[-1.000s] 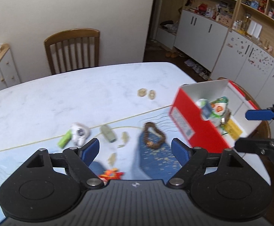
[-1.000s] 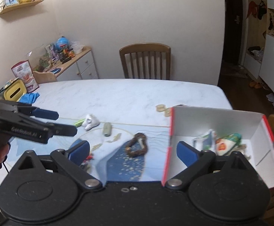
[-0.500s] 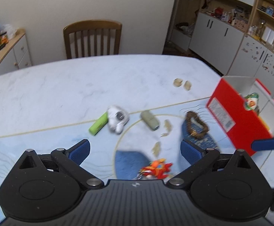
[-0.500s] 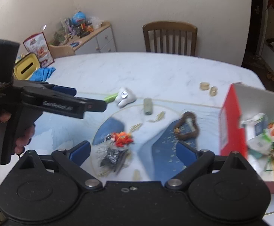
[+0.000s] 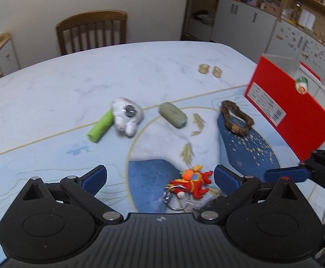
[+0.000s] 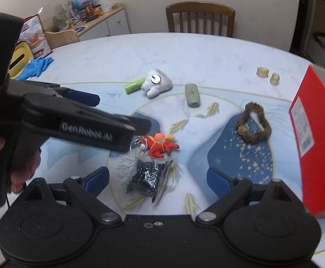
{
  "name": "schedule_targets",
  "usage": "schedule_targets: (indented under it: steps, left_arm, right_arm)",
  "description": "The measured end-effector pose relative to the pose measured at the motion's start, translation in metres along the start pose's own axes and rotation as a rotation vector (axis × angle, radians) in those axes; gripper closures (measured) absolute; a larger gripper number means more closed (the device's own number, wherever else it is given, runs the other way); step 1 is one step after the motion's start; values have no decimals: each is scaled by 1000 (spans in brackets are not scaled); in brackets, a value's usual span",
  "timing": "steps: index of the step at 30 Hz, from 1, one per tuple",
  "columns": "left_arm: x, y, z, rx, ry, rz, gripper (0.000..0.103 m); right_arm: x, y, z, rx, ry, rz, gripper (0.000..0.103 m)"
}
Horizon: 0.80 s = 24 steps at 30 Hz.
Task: Organize objects
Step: 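Grasp the red dragon keychain with the left gripper while the right grasps the black bag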
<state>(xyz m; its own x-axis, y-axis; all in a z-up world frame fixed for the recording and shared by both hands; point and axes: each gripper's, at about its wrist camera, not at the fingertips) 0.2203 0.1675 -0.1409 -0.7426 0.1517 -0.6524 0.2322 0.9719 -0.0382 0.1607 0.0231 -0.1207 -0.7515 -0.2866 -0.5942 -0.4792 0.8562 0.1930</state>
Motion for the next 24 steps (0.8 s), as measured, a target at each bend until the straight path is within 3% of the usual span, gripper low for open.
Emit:
schedule_targets:
  steps: [5,7,15,24]
  left_arm:
    - [3,-10,14,42,13,56,0]
    - [4,-15,17,46,18,83,0]
    - [7,-19,24,61,13,117,0]
    - [8,-18,25,71,-7,119,1]
  right_arm:
    - [1,6,14,-3,-2,-5,12]
    - [2,10,18,0,1,-19,20]
    - [2,14,33,7,28,-12,27]
    - [3,12,36,2,54,1,56]
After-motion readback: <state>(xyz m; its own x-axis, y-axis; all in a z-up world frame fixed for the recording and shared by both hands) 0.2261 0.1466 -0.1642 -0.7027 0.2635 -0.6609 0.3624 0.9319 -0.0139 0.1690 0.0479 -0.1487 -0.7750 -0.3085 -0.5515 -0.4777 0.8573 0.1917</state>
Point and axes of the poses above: each gripper's, at about its wrist camera, not at the fingertips, and z roughly the way its jaws point, y to its left, x to its underside, and after that the axes turned 4 degrees about -x, right-handed
